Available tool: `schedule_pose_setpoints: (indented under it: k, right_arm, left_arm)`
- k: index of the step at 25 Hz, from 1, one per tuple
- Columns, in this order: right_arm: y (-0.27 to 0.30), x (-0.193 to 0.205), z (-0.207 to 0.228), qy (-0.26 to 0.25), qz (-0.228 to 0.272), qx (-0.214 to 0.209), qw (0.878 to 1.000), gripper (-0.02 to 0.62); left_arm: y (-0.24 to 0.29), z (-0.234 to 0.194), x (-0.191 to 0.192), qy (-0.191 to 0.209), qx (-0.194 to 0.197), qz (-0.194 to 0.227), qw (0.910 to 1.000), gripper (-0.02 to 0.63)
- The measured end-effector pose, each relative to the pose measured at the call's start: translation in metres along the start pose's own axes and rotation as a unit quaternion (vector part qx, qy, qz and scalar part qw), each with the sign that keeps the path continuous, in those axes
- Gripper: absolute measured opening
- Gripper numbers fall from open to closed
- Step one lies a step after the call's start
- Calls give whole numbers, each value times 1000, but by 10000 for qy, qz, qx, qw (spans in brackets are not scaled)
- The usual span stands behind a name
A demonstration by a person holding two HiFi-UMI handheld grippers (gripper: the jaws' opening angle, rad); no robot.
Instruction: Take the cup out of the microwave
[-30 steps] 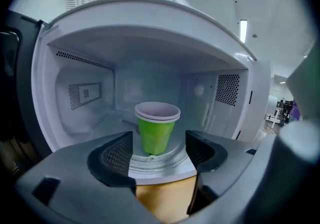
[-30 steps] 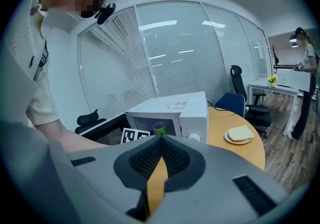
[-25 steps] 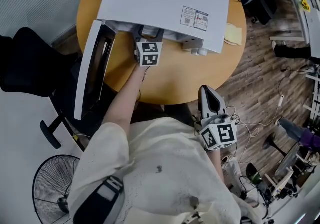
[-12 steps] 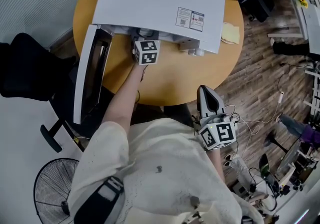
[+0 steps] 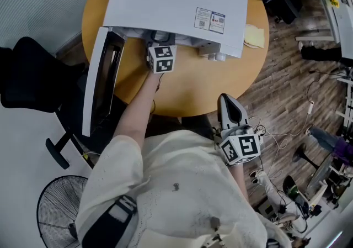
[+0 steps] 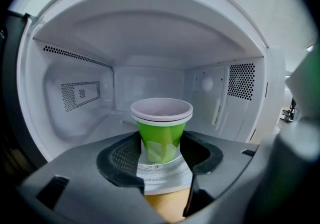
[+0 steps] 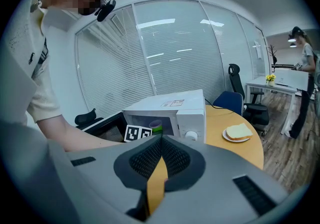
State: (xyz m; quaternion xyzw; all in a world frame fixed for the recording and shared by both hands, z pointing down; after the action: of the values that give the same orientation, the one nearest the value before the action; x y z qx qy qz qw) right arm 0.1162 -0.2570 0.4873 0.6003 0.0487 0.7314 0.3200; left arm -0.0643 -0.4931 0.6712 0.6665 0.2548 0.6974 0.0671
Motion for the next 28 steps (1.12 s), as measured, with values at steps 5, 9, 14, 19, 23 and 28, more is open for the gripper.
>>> schedule_pose_setpoints:
  k: [5, 9, 14, 19, 23, 28]
  right_arm:
    - [-2, 1, -4, -35, 25, -56, 10000, 8]
    - [-5, 1, -8, -61, 65, -87, 9999, 8]
    - [-11, 4, -12, -72, 105, -93, 9999, 8]
    - [-16, 7, -20, -94, 126, -102, 9998, 8]
    - [-20, 10, -26, -124, 151, -123, 9997, 8]
    - [-27, 13, -33, -120, 177, -91, 9997, 8]
  left_arm:
    - [-10, 4, -1, 38, 36, 55, 10000, 265]
    - [-19, 5, 0, 32, 64, 61, 10000, 265]
    - [-37, 9, 0, 134, 141, 106, 9998, 265]
    - [-54, 12, 3, 48, 203, 117, 9997, 265]
    - [-65, 15, 12, 84, 256, 75, 9996, 265]
    - [-86, 19, 14, 129, 344, 99, 9993, 265]
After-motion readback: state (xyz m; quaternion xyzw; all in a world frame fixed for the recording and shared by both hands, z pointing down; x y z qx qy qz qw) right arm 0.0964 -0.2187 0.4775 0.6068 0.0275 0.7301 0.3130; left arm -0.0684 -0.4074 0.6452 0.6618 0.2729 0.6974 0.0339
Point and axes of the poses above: the fingertips, and each gripper's own axes: y forward along the fingers, z to its right, x out of its underside, the point moved 3 cm from there along -y, backward along the fingers, and after that the axes turned 1 degree about -x, right-handed, at the moved point
